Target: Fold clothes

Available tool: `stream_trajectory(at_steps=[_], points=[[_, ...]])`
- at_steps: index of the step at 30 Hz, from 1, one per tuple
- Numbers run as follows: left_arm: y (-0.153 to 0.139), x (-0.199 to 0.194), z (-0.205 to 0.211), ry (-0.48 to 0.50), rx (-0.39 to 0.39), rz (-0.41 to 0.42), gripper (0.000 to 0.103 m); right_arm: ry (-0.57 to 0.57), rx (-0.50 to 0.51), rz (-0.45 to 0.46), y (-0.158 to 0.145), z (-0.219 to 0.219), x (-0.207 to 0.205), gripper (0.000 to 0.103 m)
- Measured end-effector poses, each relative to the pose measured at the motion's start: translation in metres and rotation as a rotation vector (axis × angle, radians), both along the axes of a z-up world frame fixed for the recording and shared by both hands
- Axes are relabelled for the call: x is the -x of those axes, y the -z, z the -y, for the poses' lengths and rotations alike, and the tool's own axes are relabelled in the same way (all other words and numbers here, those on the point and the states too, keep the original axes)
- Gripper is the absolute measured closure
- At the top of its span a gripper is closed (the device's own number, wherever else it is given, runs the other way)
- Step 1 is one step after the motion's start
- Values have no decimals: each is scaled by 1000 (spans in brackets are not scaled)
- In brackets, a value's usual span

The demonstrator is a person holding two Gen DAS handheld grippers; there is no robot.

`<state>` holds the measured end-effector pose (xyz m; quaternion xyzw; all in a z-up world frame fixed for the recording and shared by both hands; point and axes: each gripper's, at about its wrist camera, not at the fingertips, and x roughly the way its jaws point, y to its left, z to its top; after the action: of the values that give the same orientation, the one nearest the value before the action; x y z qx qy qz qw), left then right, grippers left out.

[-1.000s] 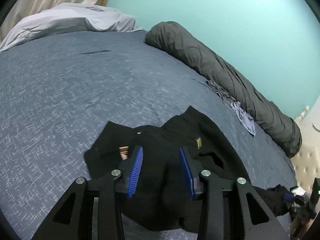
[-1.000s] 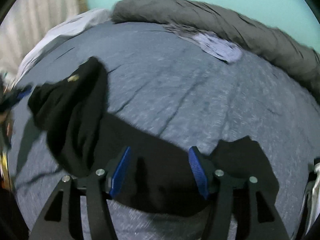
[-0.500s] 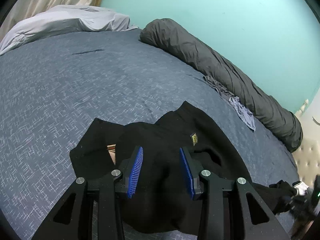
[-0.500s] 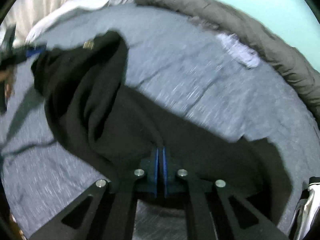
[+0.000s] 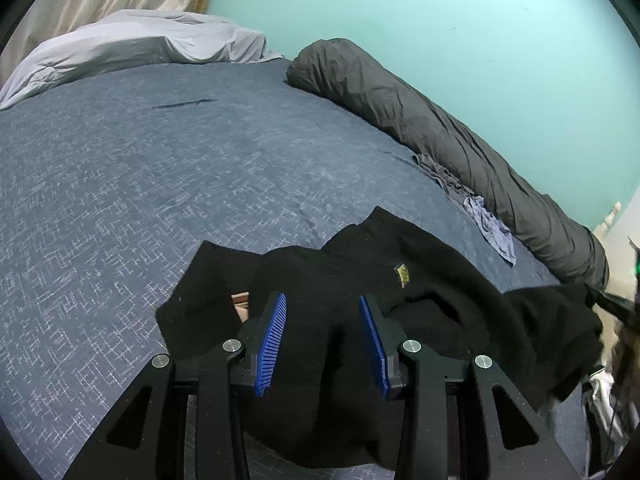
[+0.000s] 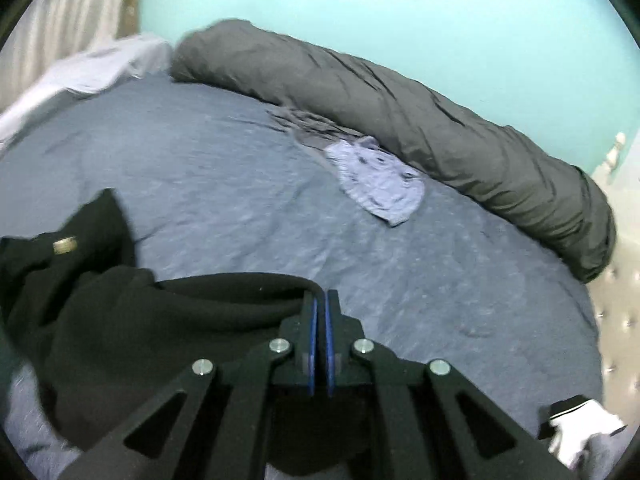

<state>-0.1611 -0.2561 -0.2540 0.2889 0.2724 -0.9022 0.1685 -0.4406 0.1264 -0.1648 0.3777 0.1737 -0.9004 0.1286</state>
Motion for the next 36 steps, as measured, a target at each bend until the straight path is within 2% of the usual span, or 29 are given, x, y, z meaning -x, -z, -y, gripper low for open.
stream_trajectory(at_steps=[2,4,6,8,9,10,20,22,23,25,28,31,36], points=[[1,0,2,-5,-1,3,62,47,-18,3,1,7,23,100],[2,-1,5,-9,-5,7,62,51,8,83,11,11,41,100],[3,0,6,-8,-8,10,62,90,41,82,13,-11,35,96],[4,1,6,-4,-10,8,62,134,75,65,14,-35,26,82],[3,1,5,-2,-9,8,62,156,92,57,14,-48,21,62],[3,1,4,2,-8,8,62,178,109,48,14,-60,16,49],[2,2,-2,8,-6,5,62,399,280,-36,16,-184,-30,42],[3,4,-5,12,-6,6,62,410,338,46,41,-209,-44,32],[3,5,-6,13,-6,6,62,406,353,96,53,-215,-49,32],[2,6,-9,17,-4,7,62,392,376,172,78,-220,-61,32],[2,7,-13,22,6,11,62,363,449,212,95,-219,-70,32],[3,10,-15,24,8,14,62,350,500,221,99,-209,-69,32],[4,12,-16,24,9,14,62,303,523,254,101,-186,-52,32]])
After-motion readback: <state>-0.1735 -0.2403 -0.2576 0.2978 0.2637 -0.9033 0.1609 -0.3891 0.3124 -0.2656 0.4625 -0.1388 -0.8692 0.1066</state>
